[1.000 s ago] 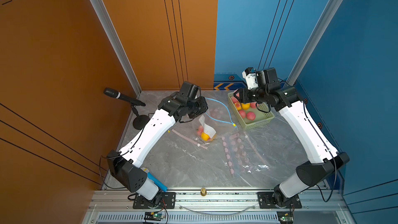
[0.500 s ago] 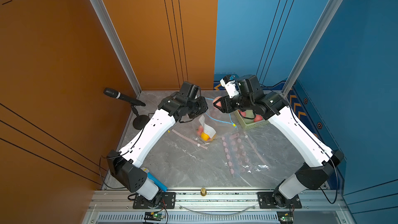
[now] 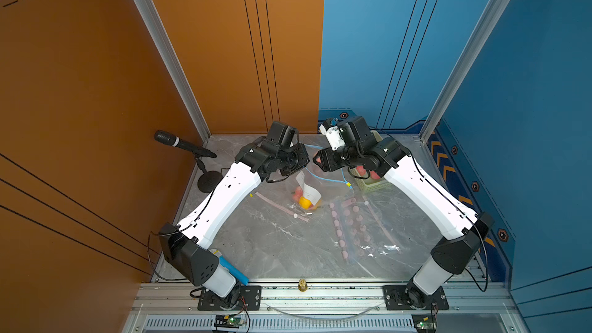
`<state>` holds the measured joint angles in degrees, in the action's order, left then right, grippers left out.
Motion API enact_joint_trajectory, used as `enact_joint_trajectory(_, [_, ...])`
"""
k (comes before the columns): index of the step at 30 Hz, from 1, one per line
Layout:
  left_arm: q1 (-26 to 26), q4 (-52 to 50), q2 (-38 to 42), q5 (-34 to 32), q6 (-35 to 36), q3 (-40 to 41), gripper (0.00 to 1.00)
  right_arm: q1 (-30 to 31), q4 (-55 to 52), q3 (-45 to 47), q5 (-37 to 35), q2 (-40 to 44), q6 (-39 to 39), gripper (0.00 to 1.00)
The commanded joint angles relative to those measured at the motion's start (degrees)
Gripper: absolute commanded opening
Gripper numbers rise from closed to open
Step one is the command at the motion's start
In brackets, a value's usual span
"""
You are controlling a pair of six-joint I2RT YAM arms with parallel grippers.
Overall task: Place the peach in a zip-top bag and seal the zipper
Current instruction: Place the peach in the zipper food storage bag.
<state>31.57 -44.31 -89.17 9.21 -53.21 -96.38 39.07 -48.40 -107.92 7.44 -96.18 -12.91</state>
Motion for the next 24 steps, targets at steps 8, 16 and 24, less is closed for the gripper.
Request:
enact_joint_trajectory(8, [0.2,0.4,1.3,0.1,0.6,-0.7,0.0,0.5,-2.1,-1.5,-1.8,0.1,0.9,0.78])
enact_joint_trajectory(16, [-0.3,0.4,1.5,0.0,0.6,-0.3,0.0,0.7,-2.7,-1.9,-1.9,3.4,1.3,0.75])
enact_joint_trajectory(24, [-1.6,0.3,2.5,0.0,1.3,0.0,0.0,0.7,-1.7,7.4,-7.8,13.6,4.0,0.72])
